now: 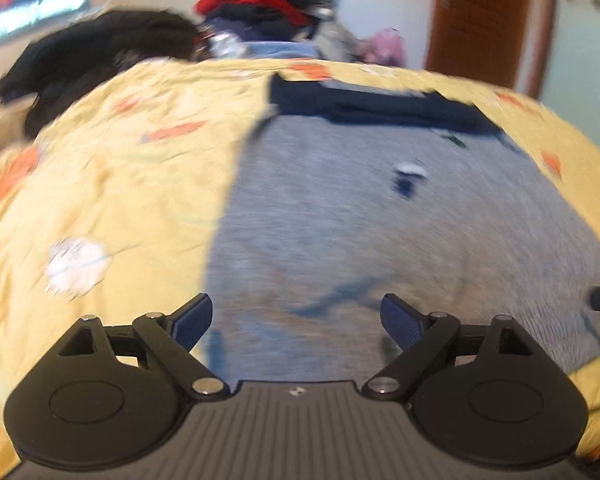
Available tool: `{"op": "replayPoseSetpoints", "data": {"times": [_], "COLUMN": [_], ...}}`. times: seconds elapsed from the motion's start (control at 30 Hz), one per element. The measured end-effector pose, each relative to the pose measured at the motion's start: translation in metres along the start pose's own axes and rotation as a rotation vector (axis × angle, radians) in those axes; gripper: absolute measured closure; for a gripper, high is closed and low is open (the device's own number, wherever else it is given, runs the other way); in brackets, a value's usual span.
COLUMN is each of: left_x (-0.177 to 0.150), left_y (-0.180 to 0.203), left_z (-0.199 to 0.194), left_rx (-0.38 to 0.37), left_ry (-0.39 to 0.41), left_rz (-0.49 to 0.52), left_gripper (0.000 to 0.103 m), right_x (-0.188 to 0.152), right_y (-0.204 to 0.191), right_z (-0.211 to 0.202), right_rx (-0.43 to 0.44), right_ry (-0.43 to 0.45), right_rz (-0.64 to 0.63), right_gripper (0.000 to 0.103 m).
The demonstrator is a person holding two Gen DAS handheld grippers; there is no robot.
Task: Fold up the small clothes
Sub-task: 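Grasp the grey hem with both tools and lift it toward the collar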
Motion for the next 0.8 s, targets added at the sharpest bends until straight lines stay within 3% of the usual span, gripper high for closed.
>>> {"op": "replayPoseSetpoints", "data": {"times": [0.13,0.2,0.3,0.37,0.4,0.47,0.5,0.6,0.63,0.67,0.7,0.73,0.77,0.8], "left_x": [-0.001,-0.001,0.0,-0.007,-0.008,-0.01,-0.01,-0.009,-0.01,-0.01,-0.011,-0.011,-0.012,-0.012], "left_y": [-0.037,-0.041,-0.038,-0.03,-0.028,-0.027,-0.028,-0.038,-0.041,-0.043,-0.045,-0.047,-0.05,-0.052], "left_z": [0.014,0.01,0.009,0.014,0.015,0.015,0.015,0.016,0.016,0.017,0.018,0.021,0.022,0.023], "left_rx": [-0.073,-0.148,-0.331,-0.491,-0.522,-0.531,-0.533,-0.524,-0.515,-0.502,-0.485,-0.463,-0.445,-0.431], "left_ry": [-0.111,-0.115,-0.199,-0.321,-0.343,-0.346,-0.351,-0.367,-0.373,-0.378,-0.382,-0.384,-0.386,-0.384], "left_rz": [-0.187,-0.246,-0.371,-0.464,-0.491,-0.501,-0.506,-0.552,-0.555,-0.555,-0.546,-0.533,-0.522,-0.512], "left_gripper": [0.01,0.01,0.01,0.01,0.01,0.011,0.011,0.024,0.034,0.046,0.053,0.067,0.075,0.08], "right_x": [-0.009,-0.016,-0.021,-0.02,-0.02,-0.022,-0.021,-0.02,-0.023,-0.026,-0.028,-0.032,-0.036,-0.041], "right_y": [0.047,0.06,0.064,0.061,0.056,0.045,0.042,0.051,0.056,0.063,0.067,0.071,0.073,0.075], "right_z": [-0.009,-0.012,-0.018,-0.016,-0.015,-0.012,-0.012,-0.013,-0.012,-0.012,-0.01,-0.008,-0.006,-0.002], "right_rx": [0.025,0.064,0.165,0.288,0.354,0.463,0.472,0.487,0.501,0.512,0.515,0.507,0.493,0.475], "right_ry": [-0.056,-0.081,-0.112,-0.14,-0.159,-0.192,-0.194,-0.191,-0.187,-0.181,-0.178,-0.181,-0.192,-0.209], "right_rz": [0.177,0.225,0.279,0.355,0.399,0.441,0.429,0.496,0.546,0.589,0.623,0.643,0.648,0.641], "right_gripper": [0.008,0.013,0.013,0.013,0.013,0.015,0.018,0.025,0.026,0.033,0.048,0.058,0.081,0.091]}}
Point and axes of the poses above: each gripper's, at about its wrist camera, not at the fingertips, and z roughly the way its jaws point, y to its right, x to its top, the point moved 8 cm from there along z, roughly the way its jaws point, and after that the axes turned 12 degrees about -z, right-handed, at the moved point
